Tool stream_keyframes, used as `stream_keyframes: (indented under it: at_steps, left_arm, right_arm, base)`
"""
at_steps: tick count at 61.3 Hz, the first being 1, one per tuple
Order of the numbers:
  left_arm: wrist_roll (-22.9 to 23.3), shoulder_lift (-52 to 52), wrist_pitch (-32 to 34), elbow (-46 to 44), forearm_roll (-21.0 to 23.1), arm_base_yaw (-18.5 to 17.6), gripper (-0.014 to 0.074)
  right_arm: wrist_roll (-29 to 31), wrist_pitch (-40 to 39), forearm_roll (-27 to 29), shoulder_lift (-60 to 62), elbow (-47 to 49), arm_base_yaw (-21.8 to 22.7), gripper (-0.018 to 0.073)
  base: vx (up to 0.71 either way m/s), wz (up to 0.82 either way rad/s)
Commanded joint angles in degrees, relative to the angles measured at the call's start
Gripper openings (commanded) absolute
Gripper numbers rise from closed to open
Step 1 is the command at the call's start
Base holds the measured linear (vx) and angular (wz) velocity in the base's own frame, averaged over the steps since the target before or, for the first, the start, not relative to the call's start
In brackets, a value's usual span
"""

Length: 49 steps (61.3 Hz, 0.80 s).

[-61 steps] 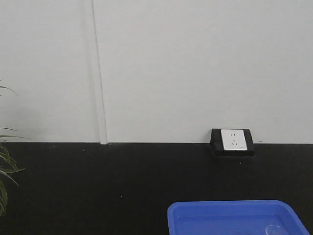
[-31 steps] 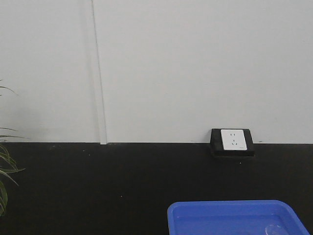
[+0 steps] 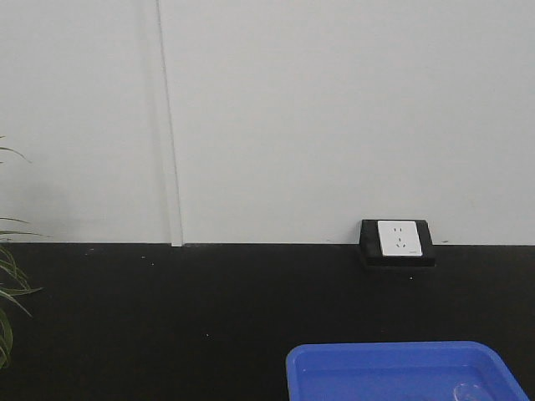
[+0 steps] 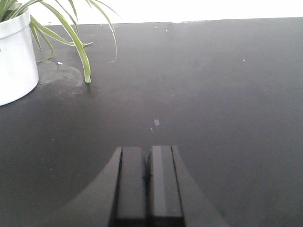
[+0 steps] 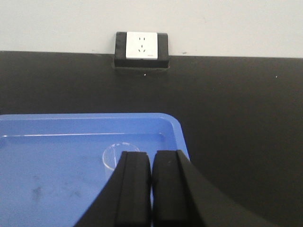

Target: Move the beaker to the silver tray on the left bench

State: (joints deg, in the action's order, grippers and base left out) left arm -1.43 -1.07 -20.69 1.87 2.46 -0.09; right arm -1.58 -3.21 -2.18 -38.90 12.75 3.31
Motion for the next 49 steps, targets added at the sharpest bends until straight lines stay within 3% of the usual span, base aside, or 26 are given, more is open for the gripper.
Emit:
stream_keyframes:
  at_steps: [1, 14, 24, 36, 49]
  left_arm:
    - [0.03, -0.44, 4.63, 1.15, 0.47, -0.20, 0.0001]
    - [0.03, -0.44, 4.63, 1.15, 0.47, -0.20, 0.0001]
    - [0.03, -0.44, 4.63, 1.15, 0.47, -0.20, 0.0001]
    - [0.03, -0.44, 4.63, 1.15, 0.47, -0.20, 0.0001]
    - [0.03, -0.44, 4.63, 1.15, 0.47, -0.20, 0.0001]
  right_arm:
    - [-0.03, -5.47, -0.03, -2.34, 2.09, 0.27, 0.0270]
    - [-0.03, -6.08, -0.03, -8.56, 2.09, 0.27, 0.0463]
    - [0.11, -9.40, -0.50, -16.44, 2.09, 0.22, 0.0521]
    - [1.13, -24.16, -4.87, -29.70, 2.09, 0.22, 0.0523]
    - [1.58, -40.45, -5.21, -45.30, 2.09, 0.22, 0.0523]
  base:
    - [0.00, 0.00]
    - [0.00, 0.00]
    - [0.00, 0.00]
    - [0.00, 0.00]
    - [0.00, 0.00]
